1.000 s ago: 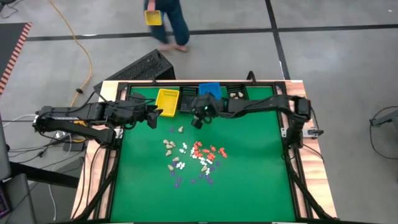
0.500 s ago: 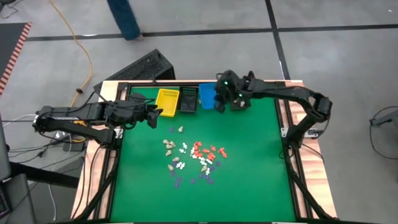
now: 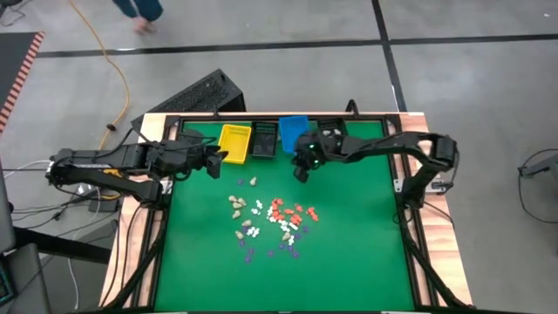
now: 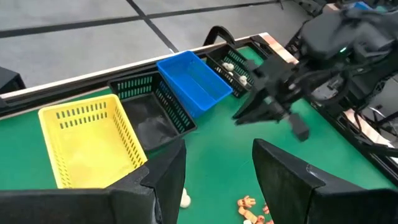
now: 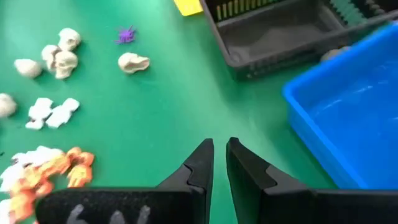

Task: Sort Halloween decoration
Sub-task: Put the white skull toy into the right black basket

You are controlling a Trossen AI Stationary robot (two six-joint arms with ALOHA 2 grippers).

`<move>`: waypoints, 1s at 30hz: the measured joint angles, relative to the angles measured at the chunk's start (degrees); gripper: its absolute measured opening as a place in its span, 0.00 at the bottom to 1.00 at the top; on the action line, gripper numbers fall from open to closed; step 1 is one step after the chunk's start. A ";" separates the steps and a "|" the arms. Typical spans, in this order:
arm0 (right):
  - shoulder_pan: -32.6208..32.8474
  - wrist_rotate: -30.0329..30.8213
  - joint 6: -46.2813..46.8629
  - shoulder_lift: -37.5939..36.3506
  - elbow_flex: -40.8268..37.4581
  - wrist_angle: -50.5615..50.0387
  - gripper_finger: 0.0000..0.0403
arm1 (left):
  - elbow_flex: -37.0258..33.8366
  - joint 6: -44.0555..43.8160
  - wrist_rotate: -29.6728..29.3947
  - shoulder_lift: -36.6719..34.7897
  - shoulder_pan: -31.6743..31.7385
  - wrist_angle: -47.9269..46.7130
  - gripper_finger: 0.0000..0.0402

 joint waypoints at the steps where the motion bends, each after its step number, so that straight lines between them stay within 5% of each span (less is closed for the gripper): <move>1: 0.48 0.50 -0.02 1.44 1.04 0.65 0.18 | 0.00 0.01 -0.03 0.11 -0.02 -0.03 0.44; 12: 0.98 8.91 -3.19 14.76 17.22 -6.71 0.18 | 0.00 -1.53 -0.08 0.96 0.00 -0.27 0.44; 30: -0.66 10.50 -13.79 27.02 37.60 -17.42 0.18 | 0.00 0.04 -0.11 0.92 0.04 -0.78 0.44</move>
